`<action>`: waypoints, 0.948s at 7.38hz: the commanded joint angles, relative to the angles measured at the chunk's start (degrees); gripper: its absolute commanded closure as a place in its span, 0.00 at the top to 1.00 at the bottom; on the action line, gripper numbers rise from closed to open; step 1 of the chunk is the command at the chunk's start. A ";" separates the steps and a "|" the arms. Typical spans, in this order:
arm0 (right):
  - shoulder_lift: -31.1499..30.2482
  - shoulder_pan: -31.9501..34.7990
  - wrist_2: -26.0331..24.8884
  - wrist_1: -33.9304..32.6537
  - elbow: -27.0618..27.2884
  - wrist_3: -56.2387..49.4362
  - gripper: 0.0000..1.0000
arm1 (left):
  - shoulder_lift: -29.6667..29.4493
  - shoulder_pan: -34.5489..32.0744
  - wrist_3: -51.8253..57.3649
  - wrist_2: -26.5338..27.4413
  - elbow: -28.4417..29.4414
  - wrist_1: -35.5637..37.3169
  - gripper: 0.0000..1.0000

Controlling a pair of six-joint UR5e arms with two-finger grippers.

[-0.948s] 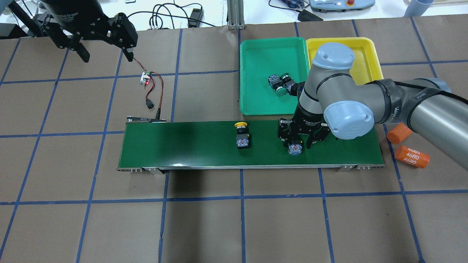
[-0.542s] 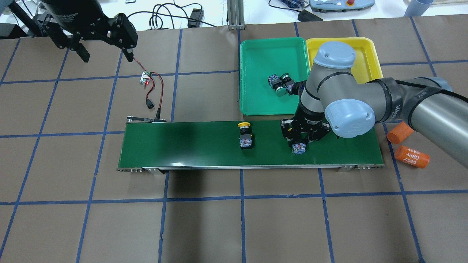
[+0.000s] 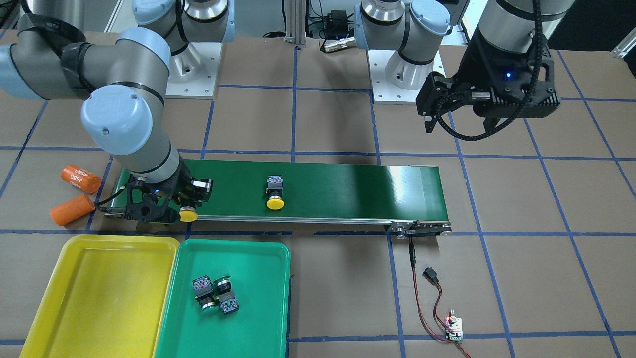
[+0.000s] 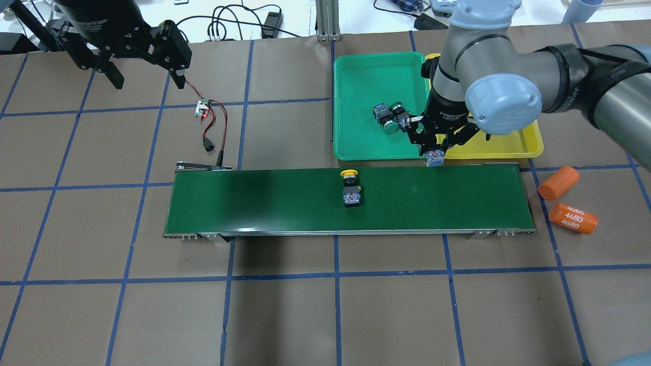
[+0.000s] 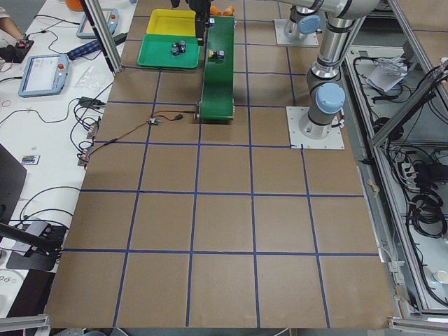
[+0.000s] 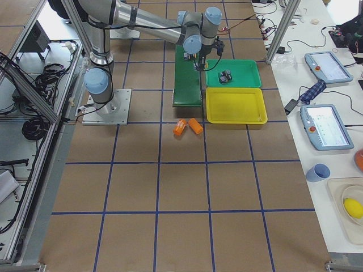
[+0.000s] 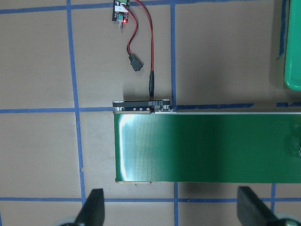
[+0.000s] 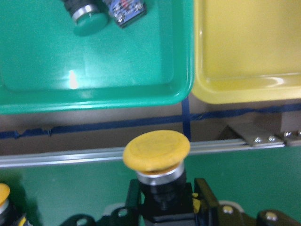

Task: Sort buttons by color to trays
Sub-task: 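Place the yellow button into the yellow tray with the right gripper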

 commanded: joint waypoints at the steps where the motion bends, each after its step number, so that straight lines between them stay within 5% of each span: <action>1: 6.62 -4.87 -3.42 -4.44 -5.64 -3.00 0.00 | 0.39 -0.03 -0.07 -0.05 0.10 -0.28 1.00; 4: 11.38 -12.70 -4.93 -10.51 -6.01 -14.19 0.00 | 0.05 -0.03 -0.24 -0.14 0.01 -0.19 1.00; 5: 12.96 -12.72 -4.84 -14.53 -5.92 -14.19 0.58 | -0.39 -0.03 -0.16 -0.06 -0.08 -0.11 1.00; 6: 13.76 -12.81 -4.32 -17.01 -5.83 -14.28 0.98 | 0.47 -0.03 0.11 0.03 -0.08 -0.10 1.00; 7: 13.41 -12.81 -4.40 -16.77 -5.66 -14.19 1.00 | 0.57 -0.03 0.19 0.12 0.01 -0.19 1.00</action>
